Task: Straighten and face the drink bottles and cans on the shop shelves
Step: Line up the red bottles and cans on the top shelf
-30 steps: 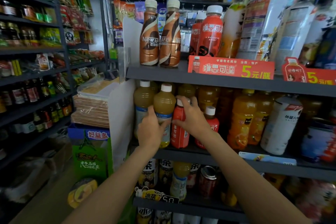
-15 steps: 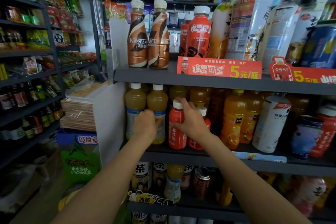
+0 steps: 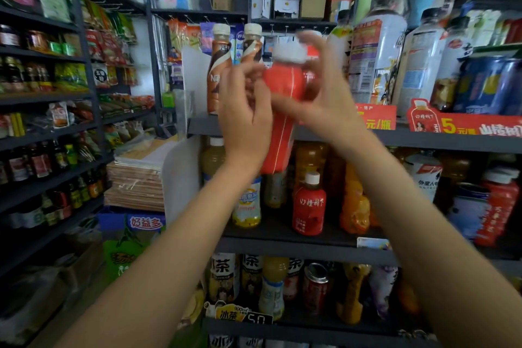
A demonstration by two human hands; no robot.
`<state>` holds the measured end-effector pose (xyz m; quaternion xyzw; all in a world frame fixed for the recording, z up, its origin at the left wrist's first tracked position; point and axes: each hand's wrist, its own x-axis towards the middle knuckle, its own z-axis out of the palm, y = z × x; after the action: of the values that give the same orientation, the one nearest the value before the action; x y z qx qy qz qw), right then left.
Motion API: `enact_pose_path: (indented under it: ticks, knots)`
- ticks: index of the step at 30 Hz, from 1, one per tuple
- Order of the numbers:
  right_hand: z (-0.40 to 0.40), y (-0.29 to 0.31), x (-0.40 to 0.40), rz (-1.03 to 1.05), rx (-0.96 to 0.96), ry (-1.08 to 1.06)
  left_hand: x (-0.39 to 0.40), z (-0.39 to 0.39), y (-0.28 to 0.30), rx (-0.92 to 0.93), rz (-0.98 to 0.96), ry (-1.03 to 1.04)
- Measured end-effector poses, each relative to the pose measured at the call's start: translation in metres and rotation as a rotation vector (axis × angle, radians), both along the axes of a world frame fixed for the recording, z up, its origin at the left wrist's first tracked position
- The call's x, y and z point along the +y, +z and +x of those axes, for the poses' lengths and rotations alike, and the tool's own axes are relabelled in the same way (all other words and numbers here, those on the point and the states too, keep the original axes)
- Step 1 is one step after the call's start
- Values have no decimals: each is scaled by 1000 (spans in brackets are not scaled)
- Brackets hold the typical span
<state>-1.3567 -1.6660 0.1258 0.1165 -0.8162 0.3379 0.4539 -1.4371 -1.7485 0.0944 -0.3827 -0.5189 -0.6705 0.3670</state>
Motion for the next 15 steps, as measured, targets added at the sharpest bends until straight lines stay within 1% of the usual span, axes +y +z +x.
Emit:
enact_pose_path:
  ticks: [2, 4, 7, 10, 12, 15]
  knots:
    - [3, 40, 8, 13, 71, -103, 6, -5, 34, 0, -41, -41]
    - [4, 76, 20, 61, 100, -215, 15, -19, 58, -2, -146, -3]
    - [3, 113, 41, 109, 43, -349, 38, -42, 77, -61, -372, 81]
    - [0, 122, 57, 122, -18, -418, 67, -48, 86, -148, -552, 167]
    - [-3, 122, 65, 161, -41, -475, 87, -48, 87, -220, -632, 124]
    - [-7, 118, 73, 186, -75, -527, 109, -54, 81, -324, -690, 30]
